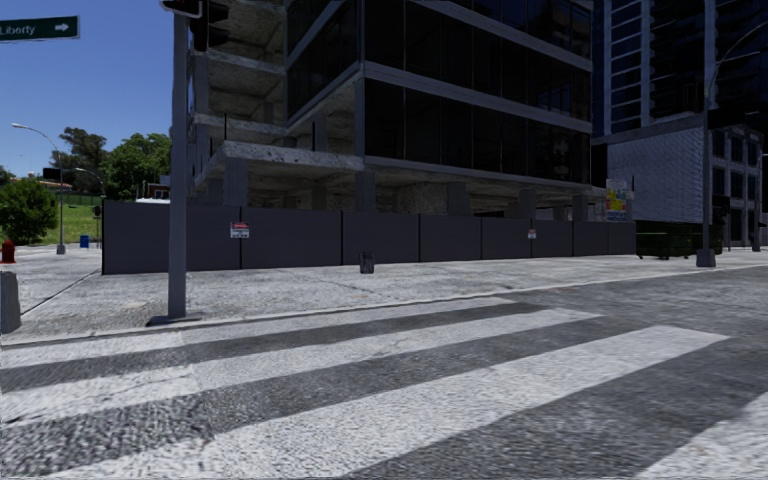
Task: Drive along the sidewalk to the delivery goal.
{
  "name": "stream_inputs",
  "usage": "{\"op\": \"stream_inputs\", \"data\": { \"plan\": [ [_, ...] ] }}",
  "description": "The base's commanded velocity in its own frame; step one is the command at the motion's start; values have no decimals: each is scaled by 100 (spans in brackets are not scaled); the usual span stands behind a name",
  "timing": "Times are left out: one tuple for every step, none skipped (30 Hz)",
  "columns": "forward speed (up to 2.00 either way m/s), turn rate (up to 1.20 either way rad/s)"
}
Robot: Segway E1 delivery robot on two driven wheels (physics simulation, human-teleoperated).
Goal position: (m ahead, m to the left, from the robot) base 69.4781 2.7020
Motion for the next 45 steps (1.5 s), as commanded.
{"op": "stream_inputs", "data": {
  "plan": [
    [197, 0],
    [198, 0],
    [198, 0],
    [199, 0],
    [199, 0],
    [199, 0],
    [199, 0],
    [200, 1],
    [200, 1],
    [200, 1],
    [200, 1],
    [199, 1],
    [199, 1],
    [199, 1],
    [200, 2],
    [200, 2],
    [200, 2],
    [200, 3],
    [200, 3],
    [200, 9],
    [200, 14],
    [200, 14],
    [200, 18],
    [200, 21],
    [200, 25],
    [200, 25],
    [200, 35],
    [200, 38],
    [200, 38],
    [200, 39],
    [200, 40],
    [200, 42],
    [200, 42],
    [200, 47],
    [200, 49],
    [200, 50],
    [200, 50],
    [200, 50],
    [200, 50],
    [200, 50],
    [200, 50],
    [200, 52],
    [200, 57],
    [200, 57],
    [200, 64]
  ]
}}
